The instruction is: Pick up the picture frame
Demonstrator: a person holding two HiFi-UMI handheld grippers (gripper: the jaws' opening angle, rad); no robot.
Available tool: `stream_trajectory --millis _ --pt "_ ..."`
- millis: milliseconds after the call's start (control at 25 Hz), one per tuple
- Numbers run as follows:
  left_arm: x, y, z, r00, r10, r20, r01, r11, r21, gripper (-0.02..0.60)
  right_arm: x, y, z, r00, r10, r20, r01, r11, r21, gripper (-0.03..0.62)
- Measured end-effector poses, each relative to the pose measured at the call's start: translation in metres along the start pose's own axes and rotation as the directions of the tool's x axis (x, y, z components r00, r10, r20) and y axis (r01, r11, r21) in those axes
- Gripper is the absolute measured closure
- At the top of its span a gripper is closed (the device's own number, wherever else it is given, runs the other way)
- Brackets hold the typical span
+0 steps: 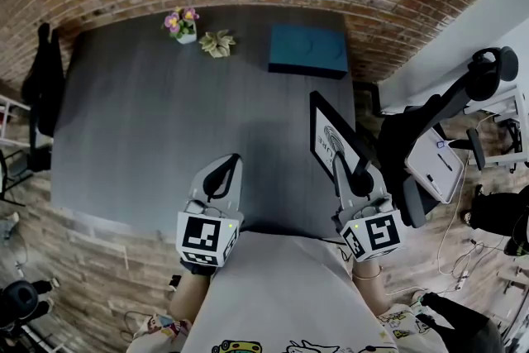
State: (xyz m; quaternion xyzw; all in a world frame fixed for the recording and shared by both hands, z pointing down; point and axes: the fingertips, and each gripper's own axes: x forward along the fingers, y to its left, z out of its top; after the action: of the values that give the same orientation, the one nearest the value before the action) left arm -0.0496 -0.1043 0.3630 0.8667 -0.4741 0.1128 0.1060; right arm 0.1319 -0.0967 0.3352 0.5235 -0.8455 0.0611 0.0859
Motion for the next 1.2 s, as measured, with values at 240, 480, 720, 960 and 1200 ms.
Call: stream_trajectory --millis 240,480,720,960,1200 --pt "0.0016 -0.0004 0.0007 1.0 -0.005 -0.007 0.005 1.0 0.001 0.569 0.0023 0.0013 -0.0009 1.0 0.01 -0.007 -0.01 1.0 0.002 0.582" --pt "0.0011 -0.0012 -0.0016 1.0 -0.007 -0.003 0.007 1.0 0.006 0.569 0.0047 0.0052 -0.0034 0.999 0.03 -0.02 -0.03 1.0 0.005 0.582" --pt "-0.0012 0.0004 -0.0032 1.0 0.006 -0.004 -0.006 1.0 0.002 0.569 0.0055 0.007 -0.006 0.999 0.035 -0.029 -0.035 0.999 0.007 0.582" --pt "-0.0016 0.0008 -0.0039 1.0 0.008 -0.009 -0.007 1.0 0.003 0.569 0.0042 0.0058 -0.008 0.999 0.031 -0.036 -0.03 0.999 0.012 0.582" --pt "-0.0027 -0.0006 -0.004 1.0 0.004 -0.009 -0.004 1.0 0.004 0.569 0.0028 0.007 -0.0083 0.999 0.027 -0.038 -0.027 1.0 0.015 0.582"
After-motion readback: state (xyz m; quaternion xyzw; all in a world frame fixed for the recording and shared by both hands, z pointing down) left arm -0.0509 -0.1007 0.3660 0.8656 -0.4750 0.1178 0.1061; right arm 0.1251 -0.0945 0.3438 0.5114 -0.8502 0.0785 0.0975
